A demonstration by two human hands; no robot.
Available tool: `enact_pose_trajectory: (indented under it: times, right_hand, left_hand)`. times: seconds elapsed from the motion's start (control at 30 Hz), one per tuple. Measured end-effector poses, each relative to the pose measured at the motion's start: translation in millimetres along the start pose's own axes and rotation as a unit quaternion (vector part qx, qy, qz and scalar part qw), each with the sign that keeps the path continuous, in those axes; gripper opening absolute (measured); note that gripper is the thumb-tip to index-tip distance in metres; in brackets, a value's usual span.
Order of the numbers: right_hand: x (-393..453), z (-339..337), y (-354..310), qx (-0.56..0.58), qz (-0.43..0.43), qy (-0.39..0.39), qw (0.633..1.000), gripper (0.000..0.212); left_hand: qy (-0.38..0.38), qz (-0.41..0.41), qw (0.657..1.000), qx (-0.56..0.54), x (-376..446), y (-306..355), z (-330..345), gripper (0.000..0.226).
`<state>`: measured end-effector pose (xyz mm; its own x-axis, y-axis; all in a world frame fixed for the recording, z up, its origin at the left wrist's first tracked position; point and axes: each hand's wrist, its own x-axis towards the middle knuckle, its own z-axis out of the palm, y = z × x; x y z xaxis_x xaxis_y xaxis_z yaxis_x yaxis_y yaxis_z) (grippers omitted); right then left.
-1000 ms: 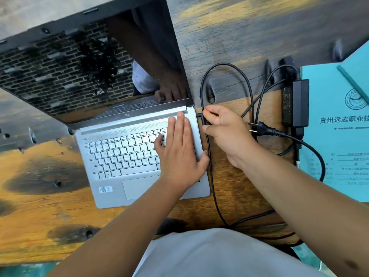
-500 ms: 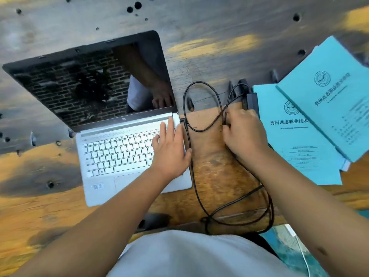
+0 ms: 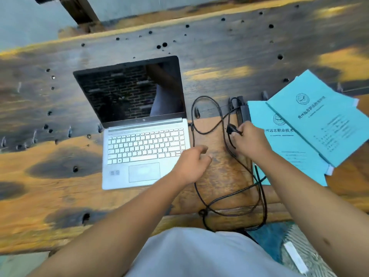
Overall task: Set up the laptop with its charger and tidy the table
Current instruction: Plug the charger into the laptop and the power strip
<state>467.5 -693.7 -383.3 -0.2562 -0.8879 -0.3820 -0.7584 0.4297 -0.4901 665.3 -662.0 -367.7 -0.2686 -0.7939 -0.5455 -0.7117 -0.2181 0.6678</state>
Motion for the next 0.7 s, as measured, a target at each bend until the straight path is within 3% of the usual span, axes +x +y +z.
enact_pose_trajectory:
  times: [0.07, 0.2, 0.3, 0.43, 0.53, 0.7]
  right_hand:
    - [-16.8, -7.8, -2.0, 0.122, 0.043, 0.013, 0.992, 0.016]
    - [-56.0, -20.5, -13.3, 0.240, 0.075, 0.033, 0.967, 0.024]
    - [-86.7, -25.5, -26.1, 0.368, 0.091, -0.028, 0.925, 0.036]
    - [-139.8, -30.7, -38.5, 0.470, 0.097, -0.033, 0.877, 0.027]
    - [-184.5, -36.0, -39.8, 0.520, 0.107, -0.015, 0.848, 0.026]
    - [-258.5, -33.5, -40.9, 0.577, 0.131, 0.039, 0.805, 0.024]
  left_hand:
    - [0.012, 0.006, 0.998, -0.065, -10.4, 13.2, 1.2, 0.044]
    - [0.024, 0.014, 0.982, -0.189, -28.8, 41.7, 2.0, 0.015]
    - [0.016, 0.027, 0.974, -0.222, -40.8, 56.8, 2.6, 0.023]
    - [-0.018, 0.057, 0.950, -0.305, -69.2, 68.3, 7.6, 0.029]
    - [-0.076, 0.026, 0.931, -0.356, -94.6, 68.7, 12.4, 0.026]
    - [-0.226, 0.062, 0.901, -0.365, -131.5, 58.4, 19.4, 0.027]
